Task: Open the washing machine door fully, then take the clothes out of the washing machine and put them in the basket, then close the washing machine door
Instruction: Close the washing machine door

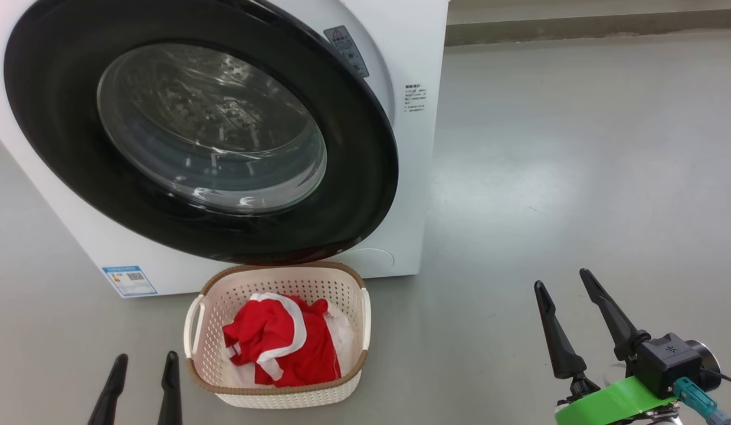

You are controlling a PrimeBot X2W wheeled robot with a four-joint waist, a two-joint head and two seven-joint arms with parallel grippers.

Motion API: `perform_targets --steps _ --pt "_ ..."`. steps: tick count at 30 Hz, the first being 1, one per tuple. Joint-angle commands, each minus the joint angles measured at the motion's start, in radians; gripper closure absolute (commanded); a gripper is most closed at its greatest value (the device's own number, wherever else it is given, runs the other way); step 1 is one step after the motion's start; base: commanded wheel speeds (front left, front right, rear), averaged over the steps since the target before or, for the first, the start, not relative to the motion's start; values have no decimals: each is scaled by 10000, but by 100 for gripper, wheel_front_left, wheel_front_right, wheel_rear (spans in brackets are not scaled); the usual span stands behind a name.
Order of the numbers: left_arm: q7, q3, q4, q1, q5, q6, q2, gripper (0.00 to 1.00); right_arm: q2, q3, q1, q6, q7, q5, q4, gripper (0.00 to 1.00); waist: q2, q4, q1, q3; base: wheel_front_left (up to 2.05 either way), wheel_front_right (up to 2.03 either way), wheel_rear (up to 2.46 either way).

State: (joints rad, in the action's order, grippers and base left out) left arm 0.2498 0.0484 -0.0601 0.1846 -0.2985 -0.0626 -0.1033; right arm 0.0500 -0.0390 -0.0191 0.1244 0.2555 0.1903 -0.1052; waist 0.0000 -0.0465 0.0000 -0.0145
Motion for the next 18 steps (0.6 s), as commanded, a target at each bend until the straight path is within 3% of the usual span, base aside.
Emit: perform_targets --steps 1,11,12,14,18 --pt "120 427 -170 -225 160 -117 39 0 6 -146 103 63 63 -20 296 0 0 26 0 -11 0 0 0" --pt "120 557 12 -315 427 -353 197 0 4 -208 95 63 63 5 232 2 0 257 0 -69 0 0 0" --pt "120 527 44 -319 536 -369 186 0 4 -256 85 63 63 -14 178 44 0 309 0 -74 0 0 0" --pt "120 436 89 -340 668 -409 190 0 4 -370 104 63 63 -67 50 100 0 416 0 -81 0 0 0" --pt "120 236 145 -348 867 -476 203 0 9 -659 274 63 63 -169 -302 100 0 650 0 -71 0 0 0"
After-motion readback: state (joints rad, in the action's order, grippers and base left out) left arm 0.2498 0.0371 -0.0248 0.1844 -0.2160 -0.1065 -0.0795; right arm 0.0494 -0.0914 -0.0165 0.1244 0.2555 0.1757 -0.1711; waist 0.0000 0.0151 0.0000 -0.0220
